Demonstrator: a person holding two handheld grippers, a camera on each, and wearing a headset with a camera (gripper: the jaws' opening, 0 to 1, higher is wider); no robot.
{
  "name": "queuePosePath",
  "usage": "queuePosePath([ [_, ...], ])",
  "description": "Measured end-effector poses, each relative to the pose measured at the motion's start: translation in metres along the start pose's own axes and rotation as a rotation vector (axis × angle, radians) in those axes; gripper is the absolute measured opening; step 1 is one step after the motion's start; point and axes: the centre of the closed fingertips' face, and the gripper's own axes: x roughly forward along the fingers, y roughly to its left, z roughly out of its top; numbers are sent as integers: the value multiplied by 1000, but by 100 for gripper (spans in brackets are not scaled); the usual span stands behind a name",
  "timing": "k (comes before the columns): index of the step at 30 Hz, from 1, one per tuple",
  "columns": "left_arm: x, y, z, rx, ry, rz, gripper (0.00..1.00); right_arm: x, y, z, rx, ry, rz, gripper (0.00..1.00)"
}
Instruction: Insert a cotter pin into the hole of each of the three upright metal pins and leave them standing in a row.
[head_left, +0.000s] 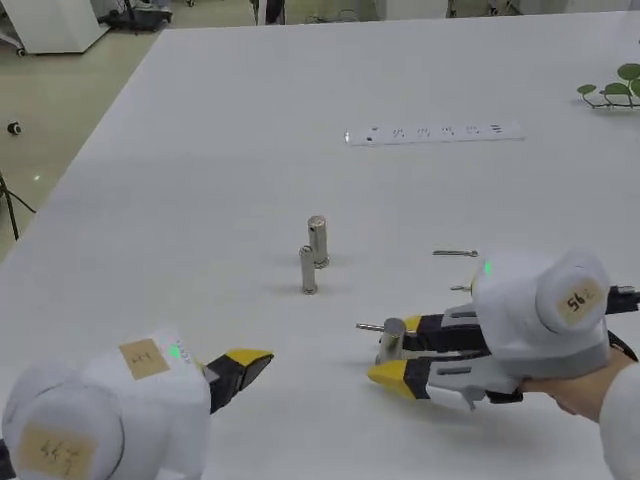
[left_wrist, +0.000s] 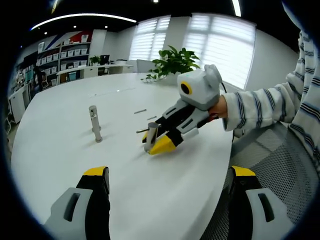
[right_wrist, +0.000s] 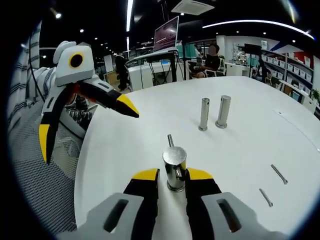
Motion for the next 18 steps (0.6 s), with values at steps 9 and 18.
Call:
queuePosePath([
  [9,-3,1,2,-10,-8,-2,99,0,-1,-1,-24,2,19,9],
  [18,-10,5,5,-22,-15,16,99,2,-2,2,-92,30,31,8],
])
